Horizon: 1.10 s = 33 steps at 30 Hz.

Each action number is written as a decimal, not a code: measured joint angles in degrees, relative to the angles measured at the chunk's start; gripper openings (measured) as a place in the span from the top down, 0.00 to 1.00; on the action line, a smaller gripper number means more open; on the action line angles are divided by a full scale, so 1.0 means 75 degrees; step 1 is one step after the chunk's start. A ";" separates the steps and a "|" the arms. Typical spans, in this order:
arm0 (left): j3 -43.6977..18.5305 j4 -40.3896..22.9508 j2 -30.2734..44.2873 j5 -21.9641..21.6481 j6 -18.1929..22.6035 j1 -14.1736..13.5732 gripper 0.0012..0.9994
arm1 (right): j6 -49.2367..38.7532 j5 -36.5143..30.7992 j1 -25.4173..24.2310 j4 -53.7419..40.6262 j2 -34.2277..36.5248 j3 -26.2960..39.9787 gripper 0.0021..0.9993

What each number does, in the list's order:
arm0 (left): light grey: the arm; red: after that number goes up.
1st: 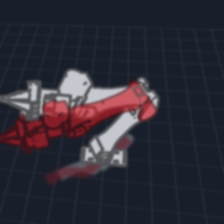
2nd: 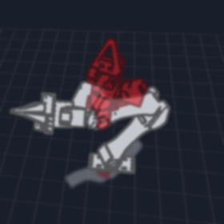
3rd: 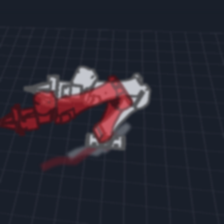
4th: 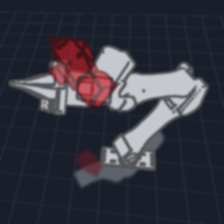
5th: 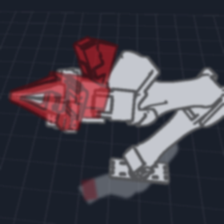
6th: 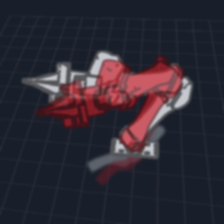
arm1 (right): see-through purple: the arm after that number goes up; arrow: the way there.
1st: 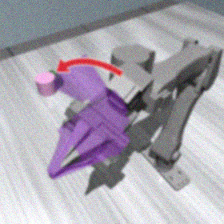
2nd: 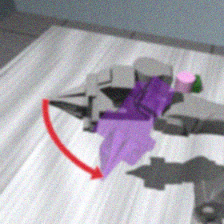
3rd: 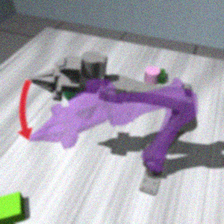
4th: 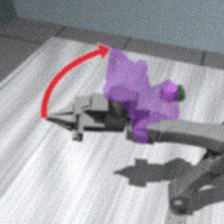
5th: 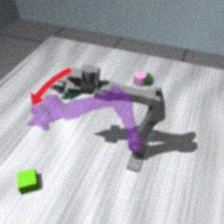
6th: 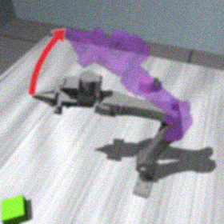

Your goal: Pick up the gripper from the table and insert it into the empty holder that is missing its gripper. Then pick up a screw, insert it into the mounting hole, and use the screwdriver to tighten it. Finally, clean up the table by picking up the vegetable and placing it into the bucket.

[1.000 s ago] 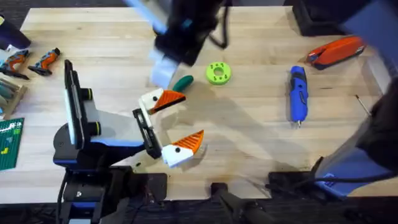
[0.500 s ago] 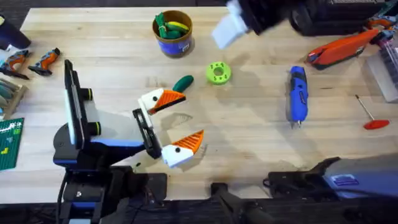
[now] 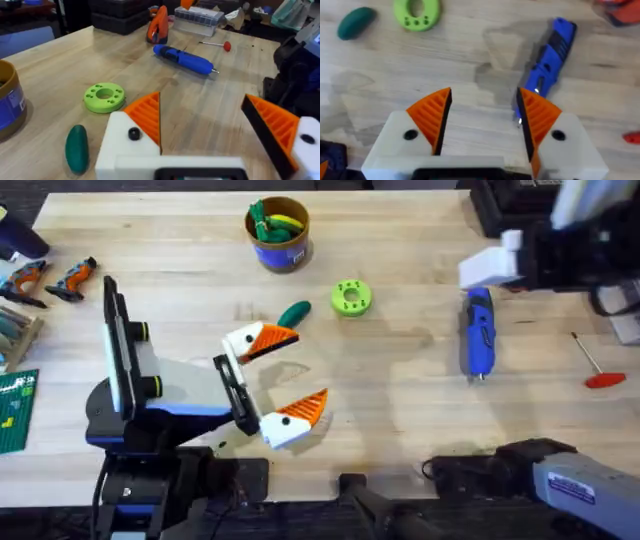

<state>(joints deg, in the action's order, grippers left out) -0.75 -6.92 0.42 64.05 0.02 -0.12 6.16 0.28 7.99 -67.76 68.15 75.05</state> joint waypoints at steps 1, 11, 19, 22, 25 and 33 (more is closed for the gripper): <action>0.0000 0.0000 0.0001 0.0000 0.0001 0.0000 0.01 | 0.0015 -0.0038 -0.0106 -0.0034 -0.0091 -0.0022 0.24; 0.0000 0.0000 0.0000 0.0000 0.0001 0.0000 0.01 | 0.0096 -0.0136 -0.0490 -0.0109 -0.0105 -0.0035 0.24; 0.0000 0.0000 -0.0001 0.0000 -0.0001 0.0000 0.01 | 0.0101 -0.0147 -0.0490 -0.0106 0.0068 -0.0041 0.24; 0.0000 0.0000 -0.0001 0.0000 -0.0001 0.0000 0.01 | 0.0101 -0.0145 -0.0490 -0.0109 0.0065 -0.0044 0.24; 0.0000 0.0000 -0.0001 0.0000 0.0001 0.0000 0.01 | 0.0101 -0.0146 -0.0490 -0.0109 0.0065 -0.0044 0.23; 0.0000 0.0015 -0.0001 -0.0102 0.0051 0.0000 0.97 | 0.0101 -0.0147 -0.0490 -0.0150 0.0065 -0.0044 0.23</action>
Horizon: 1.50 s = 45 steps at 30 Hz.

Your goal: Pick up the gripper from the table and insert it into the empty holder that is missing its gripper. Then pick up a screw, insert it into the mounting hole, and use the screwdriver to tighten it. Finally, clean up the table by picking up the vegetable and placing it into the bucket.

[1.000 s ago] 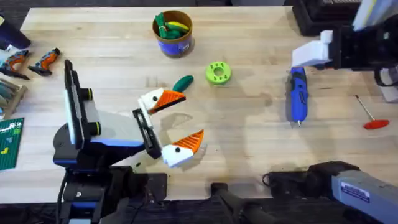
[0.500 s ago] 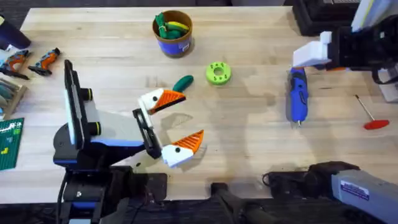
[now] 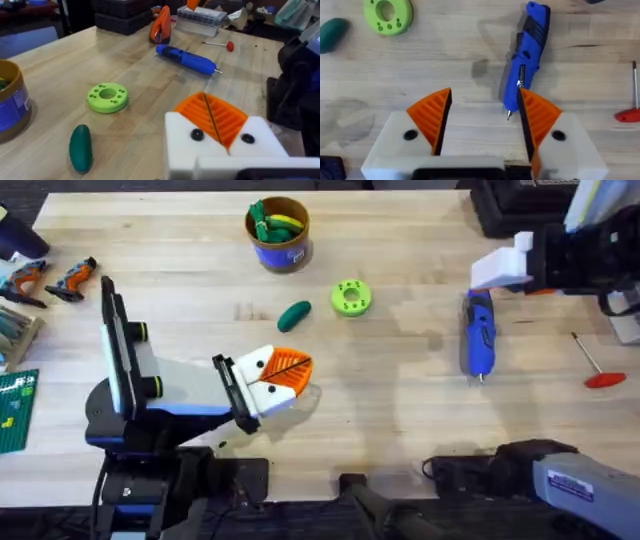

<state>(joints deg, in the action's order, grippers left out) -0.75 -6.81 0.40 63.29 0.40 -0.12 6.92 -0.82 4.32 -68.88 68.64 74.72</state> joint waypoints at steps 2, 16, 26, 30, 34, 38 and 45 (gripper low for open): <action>0.0000 0.0000 0.0001 -0.0009 0.0001 0.0000 1.00 | 0.0000 0.0001 0.0000 -0.0032 0.0000 0.0000 0.23; 0.0000 0.0000 0.0000 -0.0009 0.0003 0.0000 1.00 | -0.0184 -0.0003 -0.1076 0.0325 0.0570 -0.0462 0.15; 0.0000 0.0000 0.0000 -0.0009 0.0002 0.0000 1.00 | -0.0331 -0.0004 -0.1137 0.1225 0.2608 -0.0686 0.02; 0.0000 0.0000 0.0000 -0.0009 0.0001 0.0000 1.00 | -0.0334 -0.0004 -0.1162 0.1309 0.2794 -0.0691 0.01; 0.0000 0.0000 0.0001 -0.0009 0.0003 0.0000 1.00 | -0.0403 -0.0006 -0.1483 0.1336 0.2799 -0.0691 0.01; 0.0000 0.0000 0.0001 -0.0009 0.0003 0.0000 1.00 | -0.0527 -0.0009 -0.1694 0.1530 0.2798 -0.0788 0.01; 0.0000 0.0000 0.0002 -0.0006 0.0000 0.0000 1.00 | -0.0583 -0.0293 -0.1743 0.2079 0.2798 -0.1137 0.01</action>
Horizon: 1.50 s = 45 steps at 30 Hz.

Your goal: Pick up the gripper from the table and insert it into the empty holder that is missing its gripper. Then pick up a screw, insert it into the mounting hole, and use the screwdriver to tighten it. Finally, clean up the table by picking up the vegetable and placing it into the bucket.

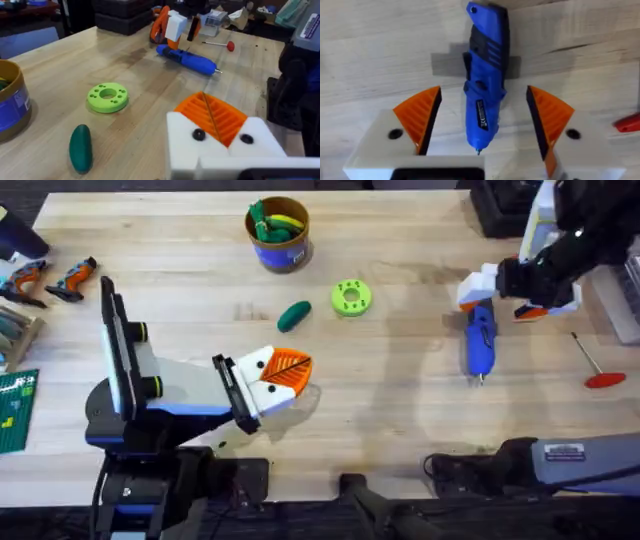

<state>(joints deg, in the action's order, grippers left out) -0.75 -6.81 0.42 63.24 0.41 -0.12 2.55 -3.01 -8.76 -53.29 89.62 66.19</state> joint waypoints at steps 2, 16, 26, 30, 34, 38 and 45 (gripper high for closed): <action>0.0000 0.0000 -0.0002 -0.0002 0.0002 0.0000 1.00 | -0.0003 -0.0053 0.0000 0.0271 0.0001 -0.0170 0.01; 0.0000 0.0000 -0.0002 -0.0002 0.0002 0.0000 1.00 | 0.0064 -0.0083 0.0000 0.0712 0.0020 -0.0417 0.01; 0.0000 0.0000 -0.0002 -0.0002 0.0002 0.0000 1.00 | 0.0064 -0.0083 0.0000 0.0936 0.0966 -0.0422 0.01; 0.0000 0.0000 -0.0002 -0.0002 0.0002 0.0000 1.00 | 0.0064 -0.0083 0.0000 0.0949 0.1138 -0.0428 0.01; 0.0000 0.0000 -0.0002 -0.0002 0.0002 0.0000 1.00 | 0.0087 -0.0083 -0.0001 0.0996 0.1201 -0.0434 0.01; 0.0000 0.0000 -0.0002 -0.0002 0.0000 0.0000 1.00 | 0.0087 -0.0083 -0.0002 0.0996 0.1203 -0.0434 0.01; 0.0000 0.0000 -0.0002 -0.0002 0.0002 0.0000 1.00 | 0.0090 -0.0082 0.0000 0.1086 0.1201 -0.0434 0.08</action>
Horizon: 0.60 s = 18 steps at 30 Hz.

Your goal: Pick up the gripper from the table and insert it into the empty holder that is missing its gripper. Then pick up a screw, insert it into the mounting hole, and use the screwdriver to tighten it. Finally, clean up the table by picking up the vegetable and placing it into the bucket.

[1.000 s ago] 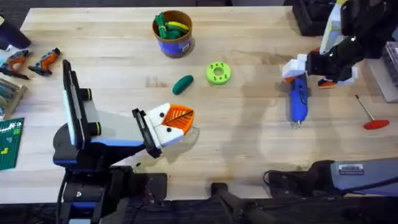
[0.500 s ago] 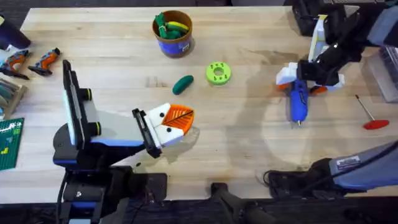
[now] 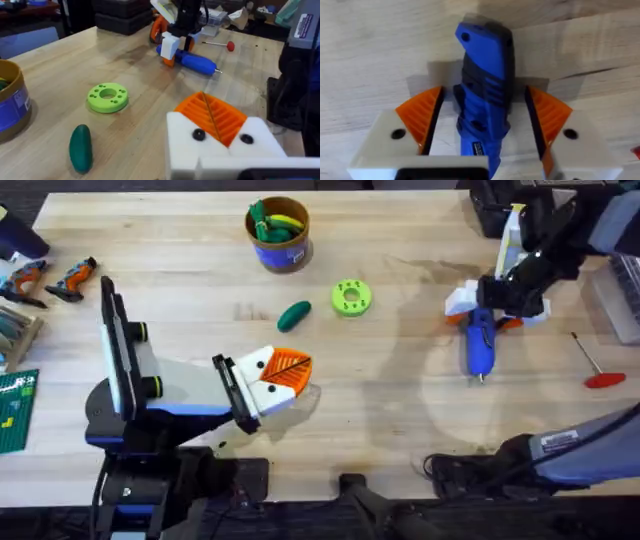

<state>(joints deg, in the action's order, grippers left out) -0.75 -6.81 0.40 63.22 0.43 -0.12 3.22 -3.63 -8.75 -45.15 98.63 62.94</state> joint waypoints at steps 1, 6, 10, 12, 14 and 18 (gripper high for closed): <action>0.0000 0.0000 0.0000 0.0000 0.0000 0.0000 1.00 | 0.0000 -0.0001 0.0000 0.0003 0.0000 0.0000 0.10; 0.0000 0.0000 0.0000 0.0000 0.0000 0.0000 1.00 | 0.0002 -0.0001 -0.0002 0.0020 0.0000 0.0000 0.27; 0.0000 0.0000 0.0000 0.0000 0.0000 0.0000 1.00 | -0.0005 -0.0030 -0.0004 0.0044 0.0003 -0.0003 0.86; 0.0000 0.0000 0.0000 0.0000 -0.0002 0.0000 1.00 | 0.0026 -0.0023 -0.0007 0.0044 0.0003 -0.0017 0.97; 0.0000 0.0000 0.0001 0.0000 0.0000 0.0000 1.00 | 0.0026 -0.0024 -0.0006 0.0047 0.0003 -0.0017 0.97; 0.0000 0.0000 0.0000 0.0000 -0.0003 0.0000 1.00 | 0.0026 -0.0024 -0.0006 0.0047 0.0000 -0.0020 0.97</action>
<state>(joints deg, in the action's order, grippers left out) -0.75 -6.81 0.40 63.22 0.41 -0.12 3.42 -3.81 -8.80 -44.80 98.63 62.78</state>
